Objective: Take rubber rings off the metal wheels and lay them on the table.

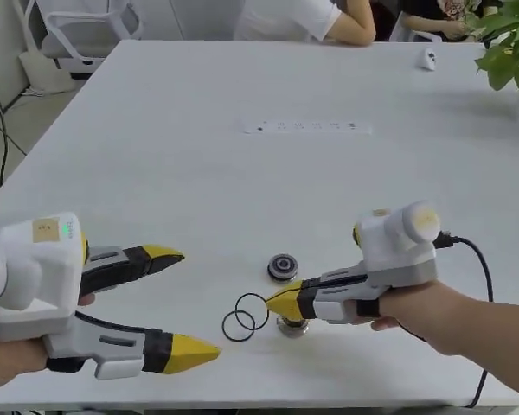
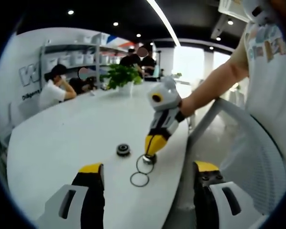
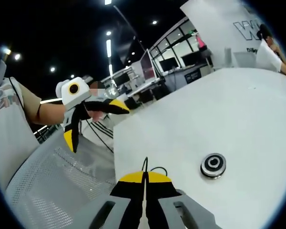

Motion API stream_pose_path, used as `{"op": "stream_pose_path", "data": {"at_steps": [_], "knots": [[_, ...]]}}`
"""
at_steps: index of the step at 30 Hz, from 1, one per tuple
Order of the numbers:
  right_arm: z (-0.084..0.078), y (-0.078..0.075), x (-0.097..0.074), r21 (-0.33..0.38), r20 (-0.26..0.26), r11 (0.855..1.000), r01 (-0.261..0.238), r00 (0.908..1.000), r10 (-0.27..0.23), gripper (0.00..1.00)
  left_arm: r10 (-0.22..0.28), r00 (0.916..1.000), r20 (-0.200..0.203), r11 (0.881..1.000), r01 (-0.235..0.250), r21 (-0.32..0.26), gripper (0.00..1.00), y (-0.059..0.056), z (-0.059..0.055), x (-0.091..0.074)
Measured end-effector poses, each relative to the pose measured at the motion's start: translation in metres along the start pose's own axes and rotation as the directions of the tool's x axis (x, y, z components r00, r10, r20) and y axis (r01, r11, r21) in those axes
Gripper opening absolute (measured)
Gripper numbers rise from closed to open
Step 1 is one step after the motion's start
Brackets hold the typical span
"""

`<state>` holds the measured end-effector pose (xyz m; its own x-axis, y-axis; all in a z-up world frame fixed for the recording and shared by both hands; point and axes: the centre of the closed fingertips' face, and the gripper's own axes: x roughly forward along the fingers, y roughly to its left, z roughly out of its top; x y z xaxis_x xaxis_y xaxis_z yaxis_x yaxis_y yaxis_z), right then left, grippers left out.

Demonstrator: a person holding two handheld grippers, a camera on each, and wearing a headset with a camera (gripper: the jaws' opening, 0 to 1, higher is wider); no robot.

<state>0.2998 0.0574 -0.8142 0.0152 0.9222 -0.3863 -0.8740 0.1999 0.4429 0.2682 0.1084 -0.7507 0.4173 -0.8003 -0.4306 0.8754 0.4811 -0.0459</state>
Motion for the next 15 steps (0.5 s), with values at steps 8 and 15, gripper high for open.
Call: {"op": "stream_pose_path", "data": {"at_steps": [8,15], "knots": [[-0.006,-0.001,0.015,0.009,-0.033,1.000,-0.008,0.9994,0.008,0.00,0.024,0.9996,0.015,0.999,-0.024,-0.038,0.78,0.005,-0.002,-0.007],[-0.011,-0.003,0.026,0.008,-0.058,1.000,-0.002,0.9983,0.002,0.00,0.036,0.9993,0.008,0.999,-0.036,-0.038,0.78,0.009,-0.005,-0.009]]}}
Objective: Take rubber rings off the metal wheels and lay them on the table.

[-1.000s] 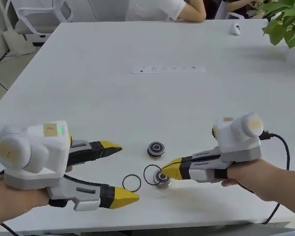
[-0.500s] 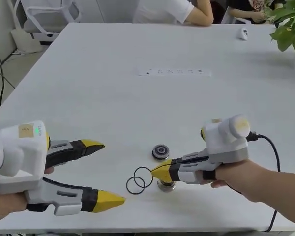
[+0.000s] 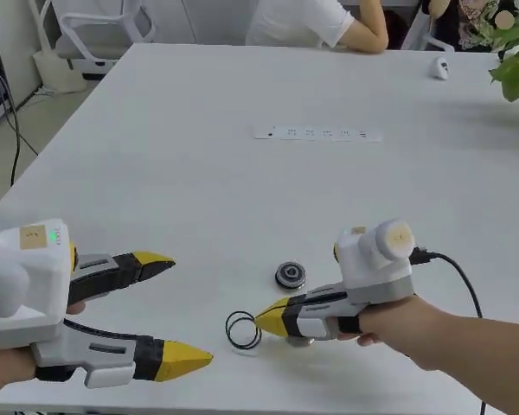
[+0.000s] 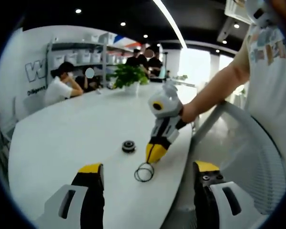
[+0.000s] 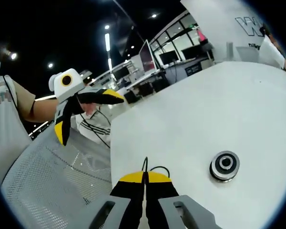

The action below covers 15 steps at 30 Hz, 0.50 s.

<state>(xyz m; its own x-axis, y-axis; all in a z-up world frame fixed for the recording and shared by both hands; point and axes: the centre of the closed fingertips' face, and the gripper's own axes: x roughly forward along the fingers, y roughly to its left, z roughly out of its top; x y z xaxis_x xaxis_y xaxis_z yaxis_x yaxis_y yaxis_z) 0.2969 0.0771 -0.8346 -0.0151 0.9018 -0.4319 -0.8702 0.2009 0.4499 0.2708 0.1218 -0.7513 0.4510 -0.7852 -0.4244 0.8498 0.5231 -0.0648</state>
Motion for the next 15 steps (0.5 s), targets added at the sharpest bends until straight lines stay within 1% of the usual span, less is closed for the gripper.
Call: {"op": "stream_pose_path", "data": {"at_steps": [6,10,15], "knots": [[-0.004,-0.004,0.003,-0.017,-0.020,1.000,0.018,0.9996,-0.019,0.00,0.002,1.0000,-0.005,1.000,-0.002,-0.004,0.78,0.000,-0.003,-0.001],[-0.009,-0.011,0.003,-0.039,-0.040,0.998,0.049,0.9979,-0.050,0.00,0.006,0.9999,-0.012,1.000,-0.006,-0.003,0.77,0.000,-0.006,-0.002],[-0.012,-0.012,0.003,-0.071,-0.056,0.996,0.060,0.9964,-0.064,0.00,0.011,0.9998,-0.017,1.000,-0.011,-0.004,0.77,0.001,-0.008,-0.003]]}}
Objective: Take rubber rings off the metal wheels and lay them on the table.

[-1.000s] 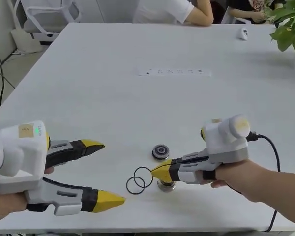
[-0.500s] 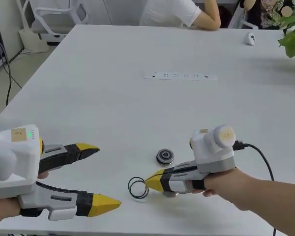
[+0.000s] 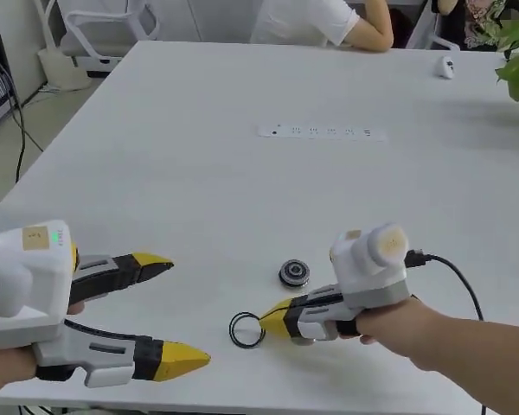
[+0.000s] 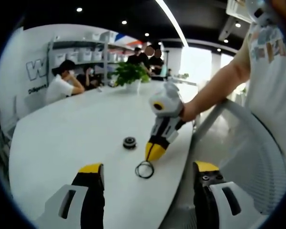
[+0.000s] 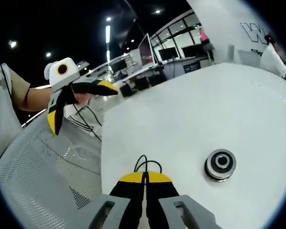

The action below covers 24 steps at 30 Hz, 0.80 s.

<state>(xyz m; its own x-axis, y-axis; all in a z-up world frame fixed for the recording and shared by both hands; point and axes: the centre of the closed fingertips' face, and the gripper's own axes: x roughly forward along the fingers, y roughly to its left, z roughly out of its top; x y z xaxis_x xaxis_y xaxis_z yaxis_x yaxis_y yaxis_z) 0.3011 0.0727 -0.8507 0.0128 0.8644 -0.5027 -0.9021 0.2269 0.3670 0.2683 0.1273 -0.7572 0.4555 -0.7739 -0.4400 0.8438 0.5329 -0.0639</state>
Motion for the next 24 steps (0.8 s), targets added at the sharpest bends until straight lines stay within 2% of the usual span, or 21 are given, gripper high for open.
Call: {"op": "stream_pose_path", "data": {"at_steps": [6,13,24], "knots": [[-0.001,-0.003,0.002,-0.055,-0.011,0.998,0.028,0.9995,-0.029,0.00,0.001,1.0000,-0.004,1.000,-0.001,0.001,0.77,0.000,0.000,0.001],[0.003,-0.007,-0.003,-0.076,0.007,0.996,0.045,0.9990,-0.044,0.04,0.004,1.0000,-0.008,1.000,-0.004,0.002,0.77,0.001,-0.001,0.001],[0.024,-0.004,-0.023,-0.118,0.090,0.991,0.062,0.9946,-0.052,0.18,0.001,1.0000,-0.004,1.000,-0.001,0.021,0.77,0.009,0.008,0.009]]}}
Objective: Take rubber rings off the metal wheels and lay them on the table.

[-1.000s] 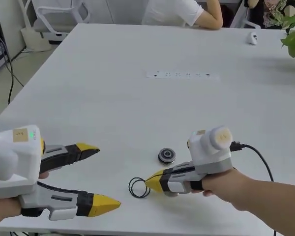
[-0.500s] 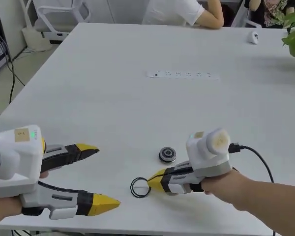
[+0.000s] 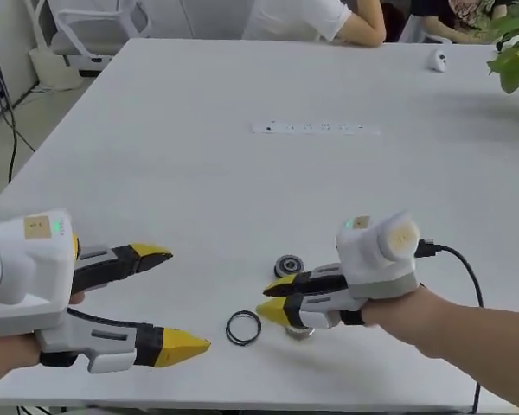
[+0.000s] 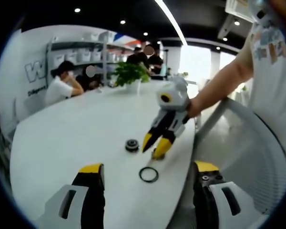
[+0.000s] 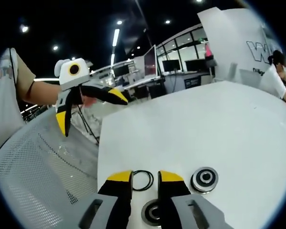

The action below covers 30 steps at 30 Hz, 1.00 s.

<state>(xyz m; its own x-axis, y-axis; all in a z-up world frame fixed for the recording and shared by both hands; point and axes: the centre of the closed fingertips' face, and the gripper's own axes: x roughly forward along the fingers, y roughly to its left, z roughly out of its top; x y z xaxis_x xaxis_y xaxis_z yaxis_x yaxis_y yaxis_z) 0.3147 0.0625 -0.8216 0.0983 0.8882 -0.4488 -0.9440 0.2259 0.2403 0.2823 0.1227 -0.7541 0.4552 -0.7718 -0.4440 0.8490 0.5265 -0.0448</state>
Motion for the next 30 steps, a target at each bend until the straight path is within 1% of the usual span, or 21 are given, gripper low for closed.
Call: {"op": "stream_pose_path", "data": {"at_steps": [4,7,12,15,19,25,30], "knots": [[0.005,-0.003,-0.008,-0.004,0.023,1.000,0.009,0.9997,-0.009,0.20,-0.004,1.0000,0.002,1.000,0.004,0.015,0.76,0.004,0.006,0.005],[0.007,-0.008,-0.015,-0.001,0.035,1.000,0.024,0.9991,-0.024,0.22,-0.004,1.0000,0.004,1.000,0.004,0.026,0.75,0.009,0.011,0.010],[0.006,-0.019,-0.028,-0.006,0.039,0.998,0.062,0.9973,-0.061,0.24,-0.005,1.0000,0.004,1.000,0.005,0.030,0.74,0.018,0.018,0.019],[0.007,-0.027,-0.036,0.000,0.048,0.996,0.086,0.9952,-0.086,0.24,-0.009,1.0000,-0.003,0.999,0.009,0.047,0.72,0.022,0.022,0.025],[0.005,-0.036,-0.043,0.000,0.045,0.994,0.107,0.9932,-0.107,0.25,-0.020,0.9995,-0.023,0.997,0.022,0.071,0.70,0.026,0.024,0.035],[0.001,-0.047,-0.049,0.000,0.036,0.991,0.135,0.9902,-0.135,0.25,-0.027,0.9993,-0.027,0.997,0.029,0.072,0.66,0.034,0.027,0.048],[-0.002,-0.053,-0.049,0.002,0.029,0.989,0.147,0.9887,-0.147,0.25,-0.027,0.9986,-0.045,0.997,0.030,0.067,0.62,0.041,0.023,0.059]]}}
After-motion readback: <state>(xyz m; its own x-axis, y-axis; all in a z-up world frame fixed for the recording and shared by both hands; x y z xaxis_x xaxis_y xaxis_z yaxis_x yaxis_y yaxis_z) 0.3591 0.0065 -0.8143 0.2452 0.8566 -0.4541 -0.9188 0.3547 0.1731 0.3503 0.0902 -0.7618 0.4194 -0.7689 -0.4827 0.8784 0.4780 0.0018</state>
